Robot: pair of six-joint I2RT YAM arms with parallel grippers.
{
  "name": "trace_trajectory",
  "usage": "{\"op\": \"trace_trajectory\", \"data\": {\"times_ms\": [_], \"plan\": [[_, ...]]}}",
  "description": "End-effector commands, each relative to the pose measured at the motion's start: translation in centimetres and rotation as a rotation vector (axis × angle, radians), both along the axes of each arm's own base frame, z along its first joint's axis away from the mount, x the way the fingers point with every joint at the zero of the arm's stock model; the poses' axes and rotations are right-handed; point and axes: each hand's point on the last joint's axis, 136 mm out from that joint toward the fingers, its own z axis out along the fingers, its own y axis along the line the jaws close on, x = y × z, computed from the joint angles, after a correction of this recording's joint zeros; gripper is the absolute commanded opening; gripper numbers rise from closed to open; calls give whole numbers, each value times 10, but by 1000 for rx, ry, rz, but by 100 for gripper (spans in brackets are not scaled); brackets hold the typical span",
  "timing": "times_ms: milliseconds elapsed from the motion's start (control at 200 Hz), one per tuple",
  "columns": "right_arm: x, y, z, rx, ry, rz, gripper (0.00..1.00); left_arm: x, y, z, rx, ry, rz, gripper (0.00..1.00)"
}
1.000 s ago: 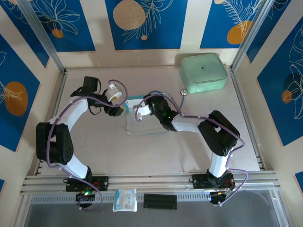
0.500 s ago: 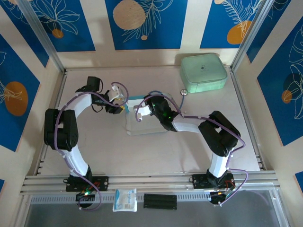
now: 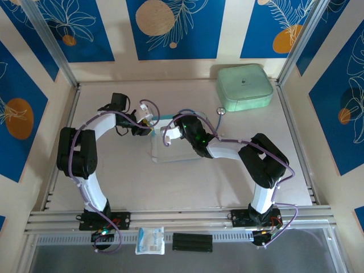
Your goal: Fold the paper box
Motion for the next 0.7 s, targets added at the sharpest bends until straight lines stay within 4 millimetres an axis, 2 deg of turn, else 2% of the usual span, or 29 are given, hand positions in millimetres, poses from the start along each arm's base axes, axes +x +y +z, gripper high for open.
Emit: {"op": "trace_trajectory", "data": {"times_ms": [0, 255, 575, 695], "plan": [[-14, -16, -54, -124, 144, -20, 4, -4, -3, -8, 26, 45, 53, 45], [-16, -15, -53, -124, 143, -20, 4, 2, -10, -22, 112, 96, 185, 41], [-17, -16, -54, -122, 144, -24, 4, 4, -31, -3, 43, 107, 240, 39], [-18, -17, -55, -123, 148, -27, 4, 9, -30, -7, 56, 127, 308, 37]]}}
